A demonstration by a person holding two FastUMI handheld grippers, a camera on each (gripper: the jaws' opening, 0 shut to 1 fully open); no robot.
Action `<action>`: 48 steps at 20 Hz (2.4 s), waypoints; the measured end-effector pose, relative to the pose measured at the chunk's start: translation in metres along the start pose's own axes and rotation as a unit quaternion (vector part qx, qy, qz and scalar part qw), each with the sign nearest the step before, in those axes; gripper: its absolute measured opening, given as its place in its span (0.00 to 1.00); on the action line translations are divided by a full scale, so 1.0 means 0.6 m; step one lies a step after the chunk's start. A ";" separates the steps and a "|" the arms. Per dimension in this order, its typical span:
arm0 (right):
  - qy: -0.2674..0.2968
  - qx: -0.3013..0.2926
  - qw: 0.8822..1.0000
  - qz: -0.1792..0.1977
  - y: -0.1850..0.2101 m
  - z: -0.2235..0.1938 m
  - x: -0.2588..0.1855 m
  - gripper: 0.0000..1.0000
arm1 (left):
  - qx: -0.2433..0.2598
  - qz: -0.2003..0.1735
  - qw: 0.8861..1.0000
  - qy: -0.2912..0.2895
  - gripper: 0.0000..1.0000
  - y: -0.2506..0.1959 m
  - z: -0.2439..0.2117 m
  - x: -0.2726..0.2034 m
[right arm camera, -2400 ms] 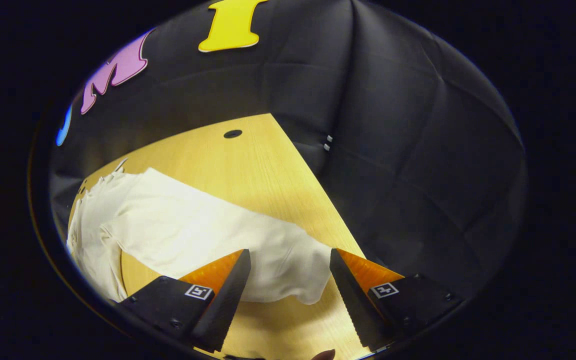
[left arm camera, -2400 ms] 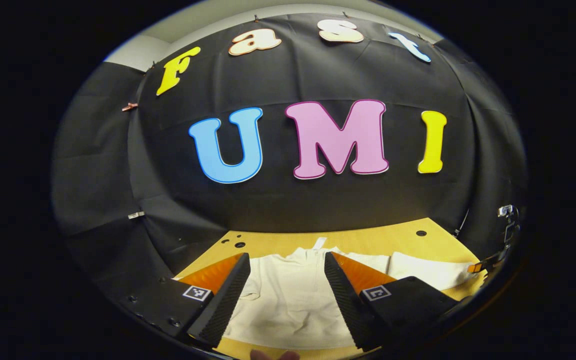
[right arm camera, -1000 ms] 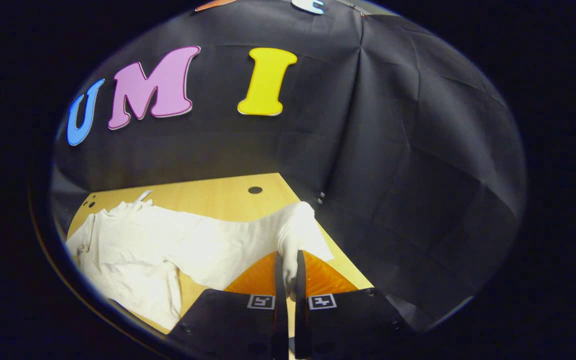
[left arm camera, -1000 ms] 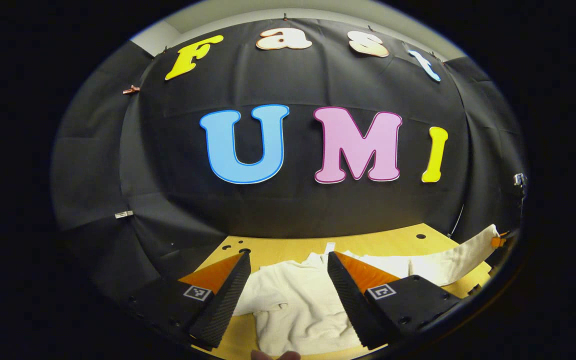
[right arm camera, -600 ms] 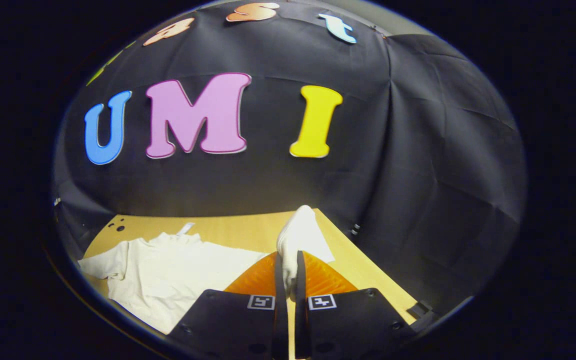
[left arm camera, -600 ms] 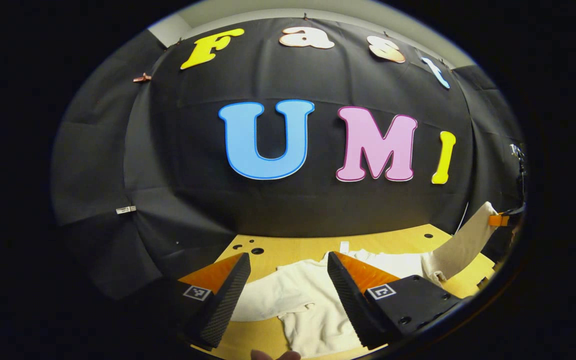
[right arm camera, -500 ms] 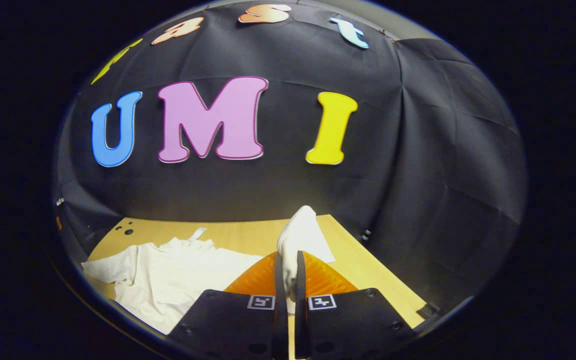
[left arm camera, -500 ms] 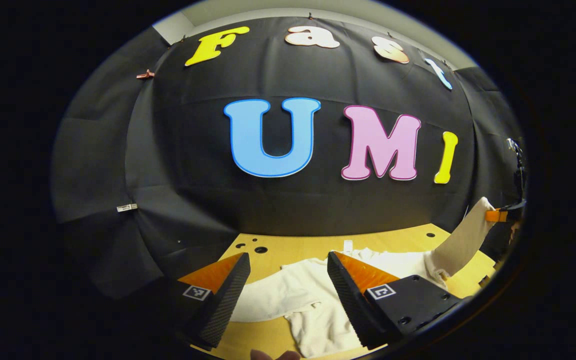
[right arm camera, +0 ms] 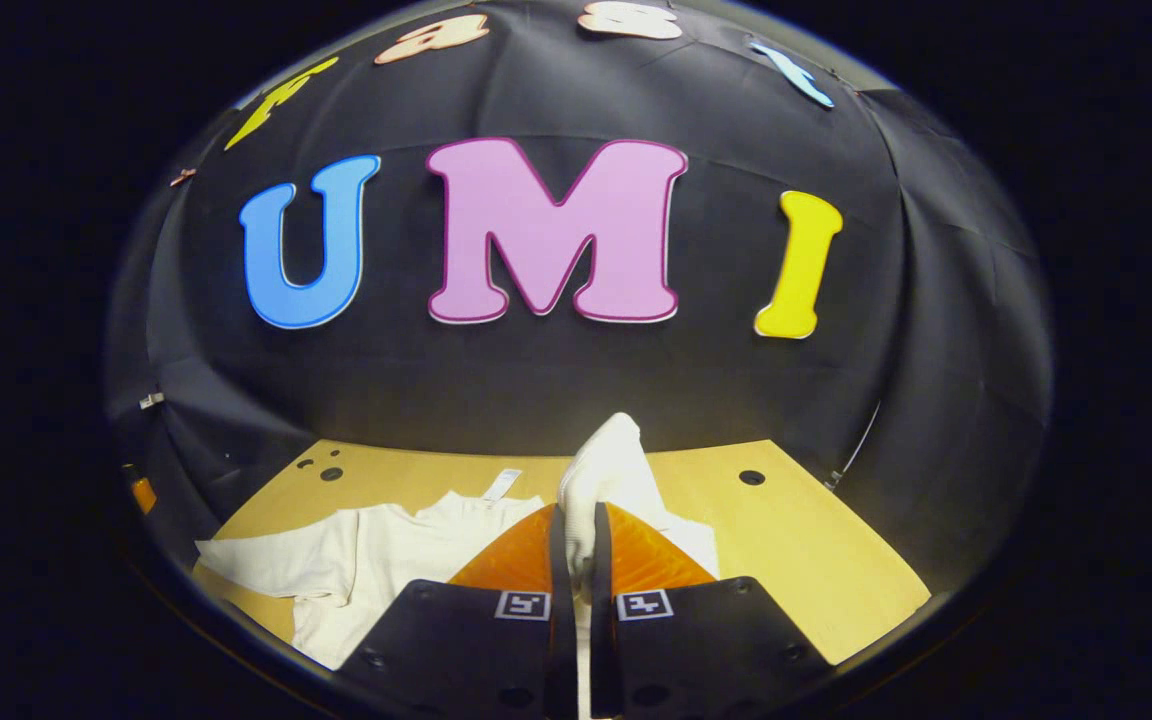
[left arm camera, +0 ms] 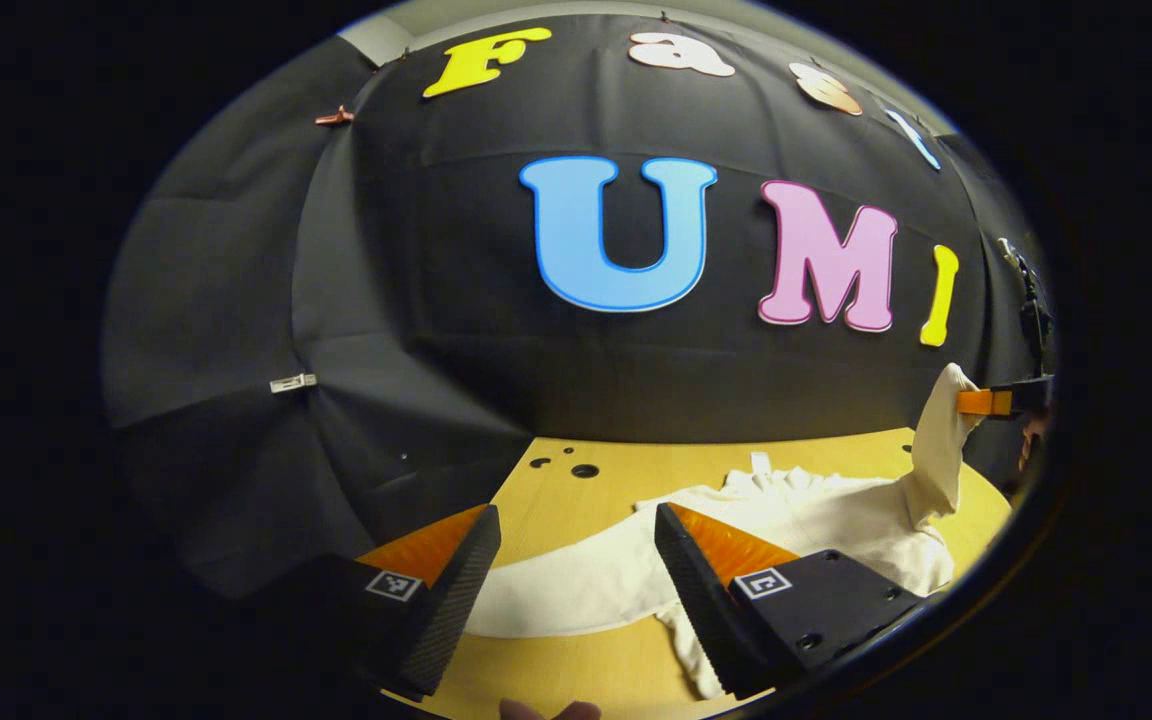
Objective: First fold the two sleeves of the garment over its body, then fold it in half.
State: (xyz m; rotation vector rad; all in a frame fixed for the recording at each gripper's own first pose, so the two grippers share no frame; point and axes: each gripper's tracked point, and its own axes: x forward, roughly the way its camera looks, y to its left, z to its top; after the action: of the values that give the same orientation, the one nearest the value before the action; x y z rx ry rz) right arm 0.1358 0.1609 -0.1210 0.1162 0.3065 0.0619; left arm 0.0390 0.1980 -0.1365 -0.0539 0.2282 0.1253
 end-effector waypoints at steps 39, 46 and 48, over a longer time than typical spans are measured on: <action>0.201 0.043 0.939 0.277 0.272 -0.191 -0.082 0.74 | -0.042 0.082 0.964 0.251 0.87 0.192 -0.362 0.146; 0.165 0.056 0.966 0.191 0.076 -0.169 -0.106 0.74 | -0.017 0.079 0.967 0.241 0.13 0.174 -0.319 0.149; 0.160 0.052 0.970 0.176 0.039 -0.167 -0.108 0.74 | -0.014 0.082 0.974 0.209 0.13 0.154 -0.267 0.143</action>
State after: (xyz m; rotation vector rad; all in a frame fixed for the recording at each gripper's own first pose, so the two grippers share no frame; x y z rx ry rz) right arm 0.0427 0.1895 -0.1939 0.2657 0.6102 0.4199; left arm 0.0743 0.2890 -0.3159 -0.0889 0.6517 0.2821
